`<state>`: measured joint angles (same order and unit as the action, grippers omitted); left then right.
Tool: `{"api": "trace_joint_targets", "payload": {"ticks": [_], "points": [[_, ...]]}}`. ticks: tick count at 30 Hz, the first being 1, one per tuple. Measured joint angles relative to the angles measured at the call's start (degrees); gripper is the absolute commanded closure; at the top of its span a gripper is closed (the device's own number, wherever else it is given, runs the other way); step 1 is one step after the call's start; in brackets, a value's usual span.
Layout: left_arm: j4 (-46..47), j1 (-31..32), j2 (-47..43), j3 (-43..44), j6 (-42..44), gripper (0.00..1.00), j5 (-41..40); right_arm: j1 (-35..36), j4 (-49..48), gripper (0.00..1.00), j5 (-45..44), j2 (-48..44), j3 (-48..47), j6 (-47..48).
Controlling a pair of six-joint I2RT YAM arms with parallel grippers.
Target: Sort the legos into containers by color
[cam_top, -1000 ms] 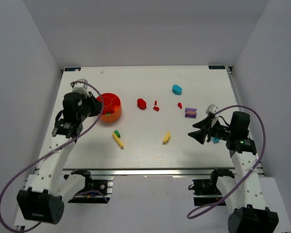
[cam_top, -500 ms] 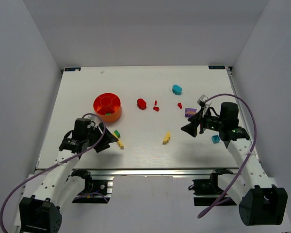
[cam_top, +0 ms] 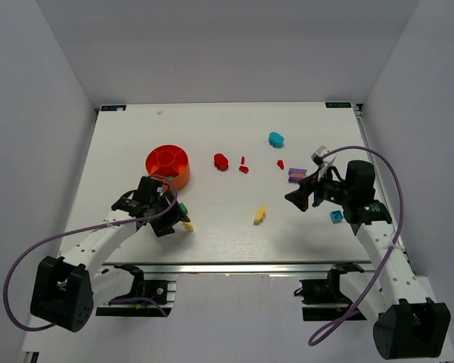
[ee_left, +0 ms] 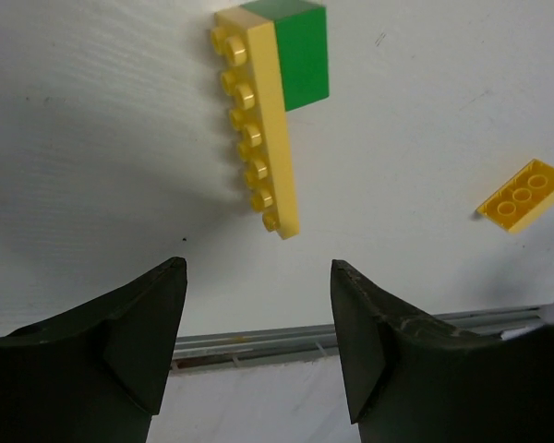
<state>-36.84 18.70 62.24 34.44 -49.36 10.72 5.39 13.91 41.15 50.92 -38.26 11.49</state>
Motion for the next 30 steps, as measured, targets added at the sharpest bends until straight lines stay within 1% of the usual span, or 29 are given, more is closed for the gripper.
{"api": "trace_joint_targets", "payload": {"ticks": [6, 11, 19, 28, 30], "points": [[0.3, 4.1, 2.8, 3.3, -1.6, 0.27, -5.6, 0.0, 0.0, 0.20, -0.3, -2.2, 0.0, -0.4], [0.9, 7.5, 7.3, 3.6, -3.0, 0.27, -9.9, 0.0, 0.0, 0.20, -0.3, -2.2, 0.0, -0.6], [1.0, 10.2, 11.0, 4.7, -4.8, 0.30, -17.7, 0.0, 0.0, 0.20, -0.7, -2.5, 0.0, -0.6], [2.4, 11.8, 17.3, 6.7, -5.3, 0.36, -21.1, -0.1, 0.0, 0.20, -0.7, -3.3, 0.0, -0.6], [2.6, 12.2, 18.4, 7.1, -5.4, 0.39, -21.4, -0.1, 0.0, 0.20, -0.7, -3.3, 0.0, -0.6]]}}
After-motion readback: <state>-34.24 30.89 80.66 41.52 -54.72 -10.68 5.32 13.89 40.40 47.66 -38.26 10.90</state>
